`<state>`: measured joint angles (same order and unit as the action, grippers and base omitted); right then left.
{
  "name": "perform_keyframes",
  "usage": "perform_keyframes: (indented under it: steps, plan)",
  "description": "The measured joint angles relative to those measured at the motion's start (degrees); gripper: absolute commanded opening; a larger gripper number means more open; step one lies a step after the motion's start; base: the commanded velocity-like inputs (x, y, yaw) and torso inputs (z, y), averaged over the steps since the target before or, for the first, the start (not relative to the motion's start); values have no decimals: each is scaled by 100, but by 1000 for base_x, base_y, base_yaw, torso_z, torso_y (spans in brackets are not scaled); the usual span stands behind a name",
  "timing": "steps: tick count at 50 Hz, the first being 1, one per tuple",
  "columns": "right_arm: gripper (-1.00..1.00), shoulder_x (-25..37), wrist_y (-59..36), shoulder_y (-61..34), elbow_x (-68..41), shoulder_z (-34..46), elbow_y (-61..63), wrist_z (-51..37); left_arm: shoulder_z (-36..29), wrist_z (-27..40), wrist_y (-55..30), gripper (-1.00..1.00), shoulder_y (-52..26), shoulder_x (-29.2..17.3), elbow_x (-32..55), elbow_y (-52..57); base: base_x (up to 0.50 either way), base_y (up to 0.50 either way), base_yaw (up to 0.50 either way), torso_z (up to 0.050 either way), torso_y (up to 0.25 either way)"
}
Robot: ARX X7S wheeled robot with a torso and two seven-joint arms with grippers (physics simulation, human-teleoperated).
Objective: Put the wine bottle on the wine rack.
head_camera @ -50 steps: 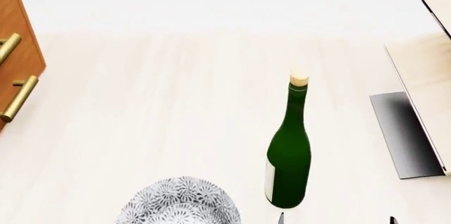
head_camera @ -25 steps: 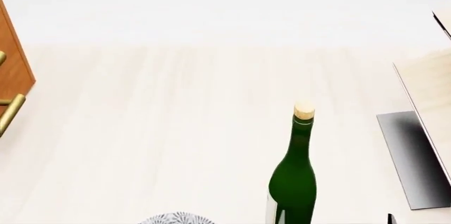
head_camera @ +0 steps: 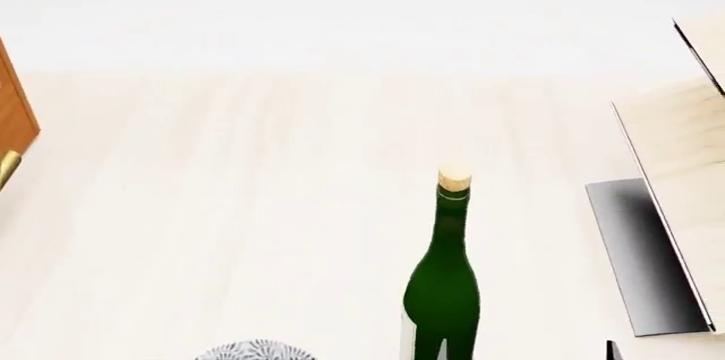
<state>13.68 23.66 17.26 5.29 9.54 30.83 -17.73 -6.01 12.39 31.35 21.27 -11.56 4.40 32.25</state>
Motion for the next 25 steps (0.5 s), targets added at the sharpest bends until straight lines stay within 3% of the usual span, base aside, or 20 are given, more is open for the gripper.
perform_keyframes:
  steps: [25]
  plan:
    - [100, 90, -12, -8, -12, 66, 3, -63, -59, 100, 15, 100, -29, -83, -6, -30, 0, -184, 0, 0, 0]
